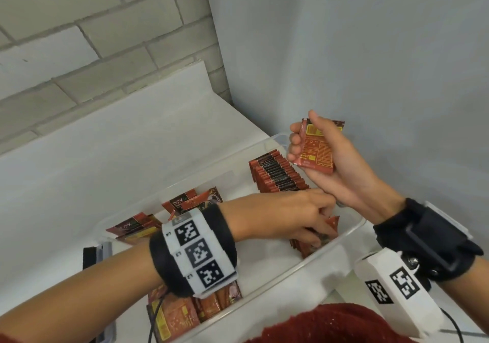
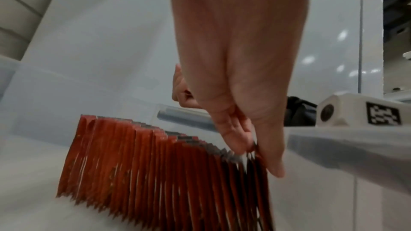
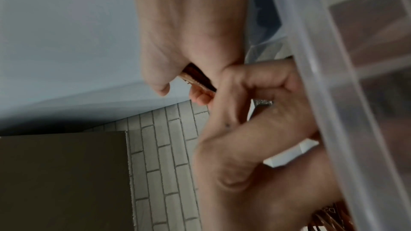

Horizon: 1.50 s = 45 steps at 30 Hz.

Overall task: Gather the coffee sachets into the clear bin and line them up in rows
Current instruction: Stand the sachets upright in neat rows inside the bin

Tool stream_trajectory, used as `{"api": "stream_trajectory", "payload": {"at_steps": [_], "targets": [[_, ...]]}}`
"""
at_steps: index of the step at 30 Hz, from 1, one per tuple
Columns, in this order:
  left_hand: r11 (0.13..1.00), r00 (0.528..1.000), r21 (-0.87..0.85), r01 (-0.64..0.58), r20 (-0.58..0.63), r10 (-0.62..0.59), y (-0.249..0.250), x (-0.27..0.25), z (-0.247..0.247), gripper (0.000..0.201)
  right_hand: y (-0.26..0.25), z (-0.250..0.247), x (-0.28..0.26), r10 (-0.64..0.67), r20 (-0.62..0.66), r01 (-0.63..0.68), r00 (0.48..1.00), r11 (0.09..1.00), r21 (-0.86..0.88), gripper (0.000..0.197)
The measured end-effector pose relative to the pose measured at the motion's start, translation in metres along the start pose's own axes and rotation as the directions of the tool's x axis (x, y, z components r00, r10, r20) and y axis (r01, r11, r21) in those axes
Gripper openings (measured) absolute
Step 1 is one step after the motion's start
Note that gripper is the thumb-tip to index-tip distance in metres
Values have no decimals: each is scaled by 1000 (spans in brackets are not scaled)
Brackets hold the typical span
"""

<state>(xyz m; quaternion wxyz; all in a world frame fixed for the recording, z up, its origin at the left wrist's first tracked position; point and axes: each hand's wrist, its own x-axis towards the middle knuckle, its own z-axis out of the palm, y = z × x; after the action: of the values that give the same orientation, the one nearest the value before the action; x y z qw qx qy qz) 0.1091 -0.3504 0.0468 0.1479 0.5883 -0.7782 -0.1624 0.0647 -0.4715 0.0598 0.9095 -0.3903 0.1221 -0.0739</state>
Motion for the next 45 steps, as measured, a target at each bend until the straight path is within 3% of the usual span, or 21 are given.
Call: {"api": "stream_trajectory", "payload": {"at_steps": [4, 8, 13, 17, 21, 26, 35, 41, 43, 45], "targets": [[992, 994, 94, -83, -68, 89, -1, 0, 11, 7, 0, 0, 0, 3, 10, -3, 1000, 1000, -3, 28], [988, 992, 126, -90, -79, 100, -4, -4, 14, 12, 0, 1, 0, 13, 6, -13, 1000, 1000, -6, 29], [980, 991, -143, 135, 32, -132, -2, -8, 3, 42, -1, 2, 0, 17, 17, -18, 1000, 1000, 16, 29], [916, 971, -329, 232, 17, -240, 2, -16, -22, 35, 0, -2, 0, 26, 51, -30, 998, 996, 86, 32], [799, 890, -408, 442, 92, -446, -4, -38, -48, 24, -1, -2, -1, 57, 78, -63, 995, 996, 65, 36], [711, 784, -433, 554, -17, -621, -14, -63, -55, 19, 1, -1, -5, 118, 95, -113, 988, 992, -62, 27], [635, 642, -645, 425, -279, -714, -13, -59, -42, 43, 3, -3, -5, 71, 108, -39, 992, 962, -271, 27], [651, 595, -699, 294, -399, -697, -15, -54, -34, 32, 5, -3, -3, 53, 104, -23, 993, 964, -265, 31], [710, 542, -666, 227, -520, -661, -15, -56, -36, 26, 4, -1, -2, 54, 114, -28, 992, 975, -221, 47], [797, 479, -577, 179, -656, -583, -16, -59, -37, 24, 3, 0, -1, 69, 85, -51, 994, 979, -197, 77]]}}
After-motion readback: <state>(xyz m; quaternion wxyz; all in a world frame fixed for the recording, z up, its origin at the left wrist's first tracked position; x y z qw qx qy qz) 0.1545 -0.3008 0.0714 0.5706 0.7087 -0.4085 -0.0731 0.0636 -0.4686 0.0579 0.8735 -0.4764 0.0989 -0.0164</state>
